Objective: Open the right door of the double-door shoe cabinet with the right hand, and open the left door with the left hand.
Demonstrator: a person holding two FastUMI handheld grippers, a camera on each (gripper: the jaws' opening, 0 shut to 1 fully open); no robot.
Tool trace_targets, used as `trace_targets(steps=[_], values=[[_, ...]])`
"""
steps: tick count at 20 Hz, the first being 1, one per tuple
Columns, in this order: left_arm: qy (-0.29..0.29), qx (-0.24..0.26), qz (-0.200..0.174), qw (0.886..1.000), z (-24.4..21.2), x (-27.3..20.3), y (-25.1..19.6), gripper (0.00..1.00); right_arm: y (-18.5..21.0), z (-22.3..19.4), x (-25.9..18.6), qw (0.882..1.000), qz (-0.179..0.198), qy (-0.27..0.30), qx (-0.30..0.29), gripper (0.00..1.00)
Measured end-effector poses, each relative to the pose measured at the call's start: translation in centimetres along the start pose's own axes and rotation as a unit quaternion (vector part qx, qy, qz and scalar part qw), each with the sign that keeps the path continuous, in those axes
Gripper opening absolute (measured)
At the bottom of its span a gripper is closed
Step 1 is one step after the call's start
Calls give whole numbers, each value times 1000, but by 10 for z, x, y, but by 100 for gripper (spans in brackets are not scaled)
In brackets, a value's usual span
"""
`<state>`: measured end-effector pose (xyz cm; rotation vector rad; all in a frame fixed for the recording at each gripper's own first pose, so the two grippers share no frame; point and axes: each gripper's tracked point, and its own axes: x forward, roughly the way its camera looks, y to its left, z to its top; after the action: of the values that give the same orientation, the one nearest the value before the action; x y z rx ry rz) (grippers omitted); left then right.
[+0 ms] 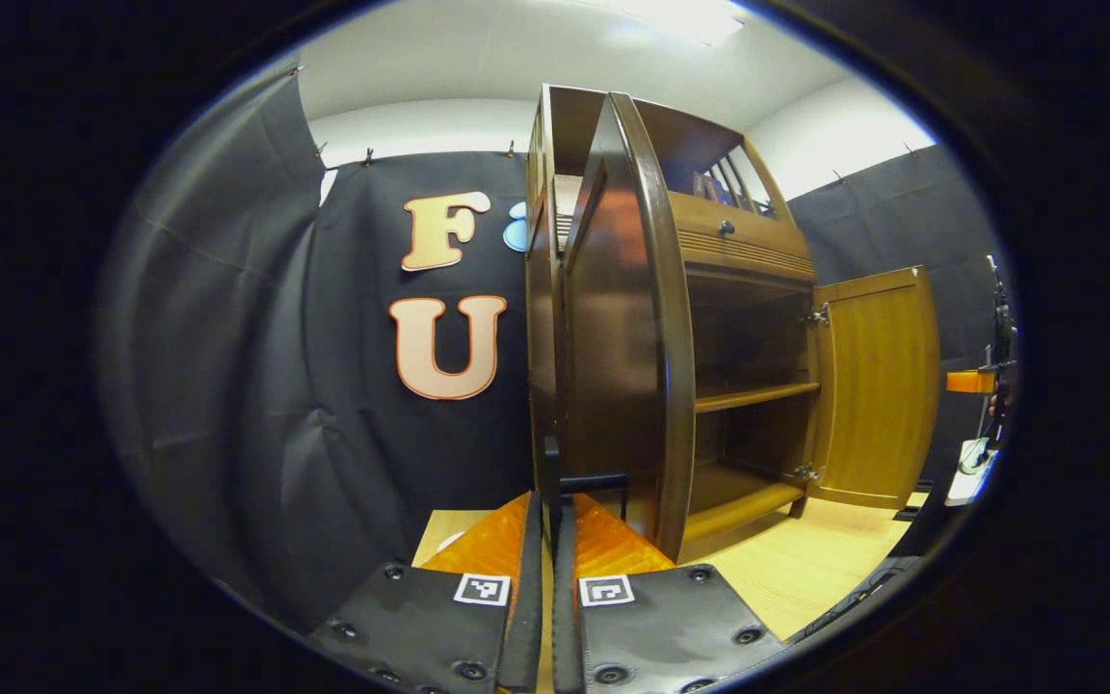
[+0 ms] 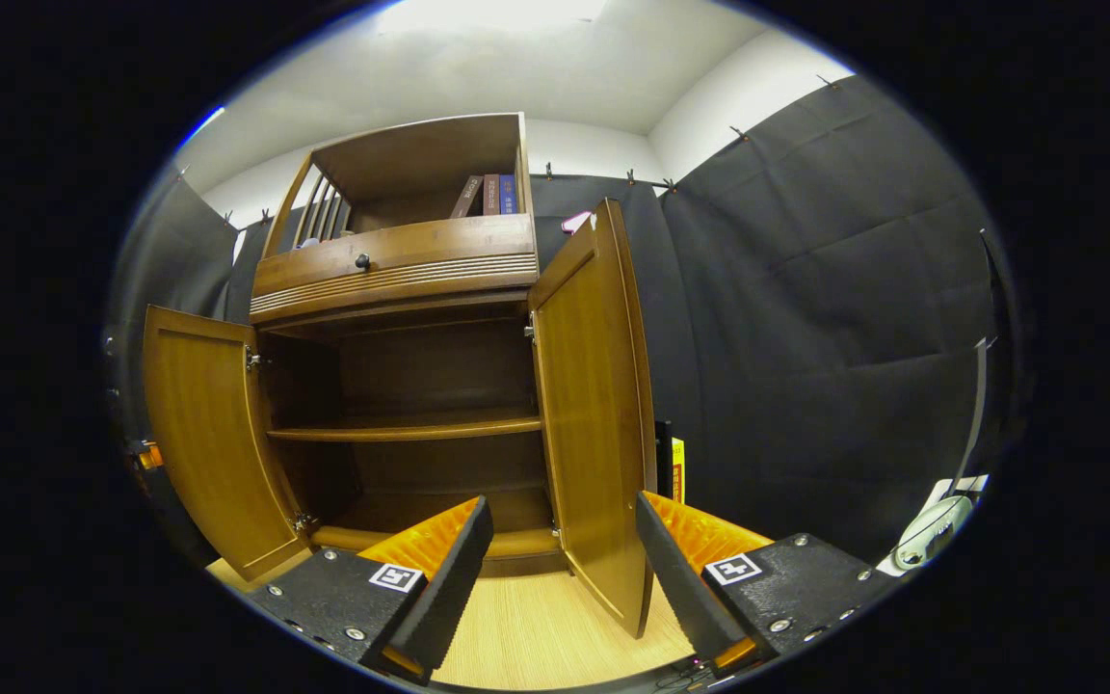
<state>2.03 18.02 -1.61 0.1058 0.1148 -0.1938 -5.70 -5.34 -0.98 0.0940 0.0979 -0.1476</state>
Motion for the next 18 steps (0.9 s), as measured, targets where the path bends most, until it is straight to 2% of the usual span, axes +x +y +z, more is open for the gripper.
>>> trace_targets(steps=[1,2,4,7,9,11,13,15,16,18], values=[[-1,2,-11,1000,1,-1,5,7,1,-1,0,1000,0,2,-2,91],[-2,1,-13,1000,0,-1,7,18,0,-3,0,1000,-1,3,-4,91],[1,-5,-12,1000,-1,-6,8,19,0,-1,3,1000,-1,1,-4,91],[6,-8,11,1000,-4,-18,6,18,0,2,6,1000,6,-2,-3,91],[12,-36,39,999,-10,-38,0,19,-8,5,12,1000,5,-6,-7,91],[0,-35,71,997,-5,-57,-5,19,-10,11,17,1000,13,-12,0,91],[1,-43,80,996,2,-69,-26,15,-14,13,22,1000,23,-10,-7,91],[3,-78,65,995,8,-74,-61,18,-27,17,27,999,24,-15,-26,95],[3,-90,62,994,13,-73,-76,21,-32,21,29,999,28,-18,-27,91],[-4,-94,78,992,20,-65,-98,18,-37,24,34,999,41,-20,-17,91]])
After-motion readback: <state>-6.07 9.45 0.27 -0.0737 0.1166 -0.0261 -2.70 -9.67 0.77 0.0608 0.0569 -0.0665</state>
